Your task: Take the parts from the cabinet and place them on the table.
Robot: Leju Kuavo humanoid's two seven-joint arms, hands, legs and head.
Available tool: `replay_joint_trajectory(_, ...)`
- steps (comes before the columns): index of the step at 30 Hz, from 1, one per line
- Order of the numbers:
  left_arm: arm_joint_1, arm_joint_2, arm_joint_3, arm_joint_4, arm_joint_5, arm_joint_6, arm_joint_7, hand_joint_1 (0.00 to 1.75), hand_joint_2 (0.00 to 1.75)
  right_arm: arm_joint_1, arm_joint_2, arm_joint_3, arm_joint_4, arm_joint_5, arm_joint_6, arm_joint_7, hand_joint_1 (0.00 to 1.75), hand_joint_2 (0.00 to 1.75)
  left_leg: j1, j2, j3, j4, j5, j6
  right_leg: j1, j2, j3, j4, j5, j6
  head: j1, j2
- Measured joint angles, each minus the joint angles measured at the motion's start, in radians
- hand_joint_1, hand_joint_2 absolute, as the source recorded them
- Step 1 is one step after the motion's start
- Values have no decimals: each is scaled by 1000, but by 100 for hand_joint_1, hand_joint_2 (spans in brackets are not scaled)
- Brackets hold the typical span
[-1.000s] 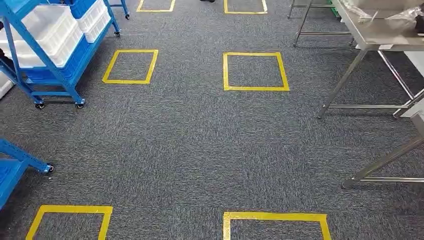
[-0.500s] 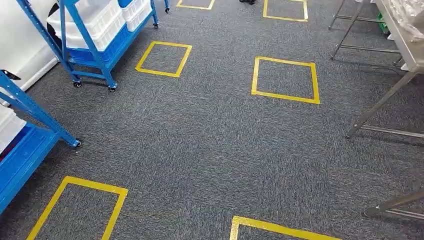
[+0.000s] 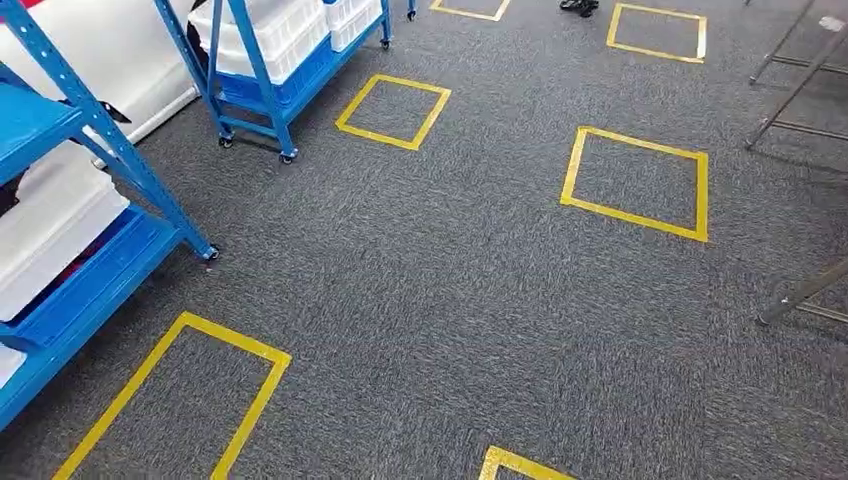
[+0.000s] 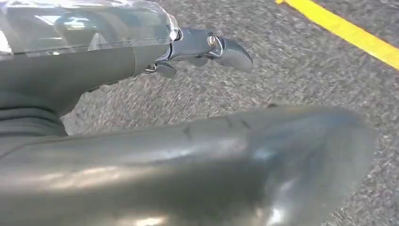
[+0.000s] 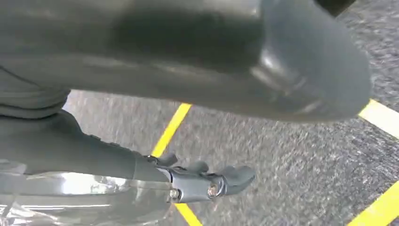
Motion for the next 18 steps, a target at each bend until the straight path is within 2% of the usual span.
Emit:
replay_joint_trajectory(1,2,0,0,0,1,2,0,0,0,-1,0,0,0,0,0,0,0,0,0,-6,-1,4,-2,-7,-6,-17,2,-9,5,-10,0,0)
replay_joint_trajectory(2,3,-2,0,0,3,3,-1,0,0,0,-1,0,0,1,0,0,0,0,0,56,-9,29,-20,-7,-4,-31,5,-15,7,-19,0,0)
replay_joint_trajectory(3,2,-5,0,0,3,3,-1,0,0,1,-2,0,0,2,0,0,0,0,0,98,-37,87,-59,-10,-2,-44,5,-16,7,-26,0,0)
replay_joint_trajectory(4,0,-7,0,0,3,3,-1,0,0,4,-2,0,0,3,0,0,0,0,2,116,-74,164,-99,-15,1,-59,5,-16,6,-28,0,0)
replay_joint_trajectory(5,-1,-8,0,0,6,3,-1,0,0,6,-2,0,0,3,0,0,0,0,3,123,-113,245,-135,-18,4,-76,5,-16,4,-30,0,0)
replay_joint_trajectory(6,-1,-9,0,0,7,3,-1,0,0,7,-2,0,0,3,0,0,0,0,3,125,-142,308,-155,-21,6,-91,4,-15,3,-31,0,0)
replay_joint_trajectory(7,0,-9,0,0,9,3,-1,0,0,6,-2,0,0,4,0,0,0,0,4,127,-151,326,-150,-22,7,-106,5,-15,2,-31,0,0)
replay_joint_trajectory(8,1,-9,0,0,10,3,-1,0,0,5,-2,0,0,6,1,0,0,0,4,130,-131,290,-121,-22,7,-120,6,-15,1,-31,0,0)
replay_joint_trajectory(9,3,-9,0,0,10,5,-1,0,0,3,-2,0,0,7,3,0,0,0,3,135,-93,218,-81,-20,7,-132,9,-14,-1,-29,0,0)
replay_joint_trajectory(10,5,-9,0,0,10,7,-1,0,0,3,-2,0,0,9,3,0,0,0,3,152,-40,120,-36,-17,8,-142,13,-14,-4,-26,0,0)
replay_joint_trajectory(11,4,-9,0,0,11,9,-1,0,0,2,-2,0,0,10,3,-1,0,0,0,198,10,31,-8,-9,9,-152,19,-14,-7,-22,0,0)
replay_joint_trajectory(12,0,-9,1,0,11,10,-1,0,0,4,-2,0,0,11,3,-1,0,0,-12,212,18,8,-20,-1,16,-162,21,-11,-12,-14,0,0)
replay_joint_trajectory(13,-1,-9,1,0,11,10,-3,0,0,3,-3,0,0,11,3,-1,0,0,-11,197,16,7,-15,8,15,-169,21,-13,-11,-9,0,0)
replay_joint_trajectory(15,7,-9,1,0,11,11,-3,0,0,-6,-3,0,0,11,3,-2,0,0,-14,180,8,8,-14,14,13,-185,28,-18,-9,-1,0,0)
replay_joint_trajectory(16,7,-9,1,0,12,11,-3,0,0,-9,-3,0,0,12,3,-2,0,0,-8,167,14,-4,-8,24,16,-196,35,-18,-12,6,0,0)
replay_joint_trajectory(17,8,-12,1,0,12,11,-3,0,0,-10,-4,0,-1,12,3,-2,0,0,-2,158,23,-11,-2,29,8,-158,33,-3,-26,11,0,0)
replay_joint_trajectory(18,6,-13,1,0,13,11,-3,0,0,-8,-5,0,-1,12,3,-2,0,0,-1,149,22,-12,1,35,9,-110,14,39,-58,11,0,0)
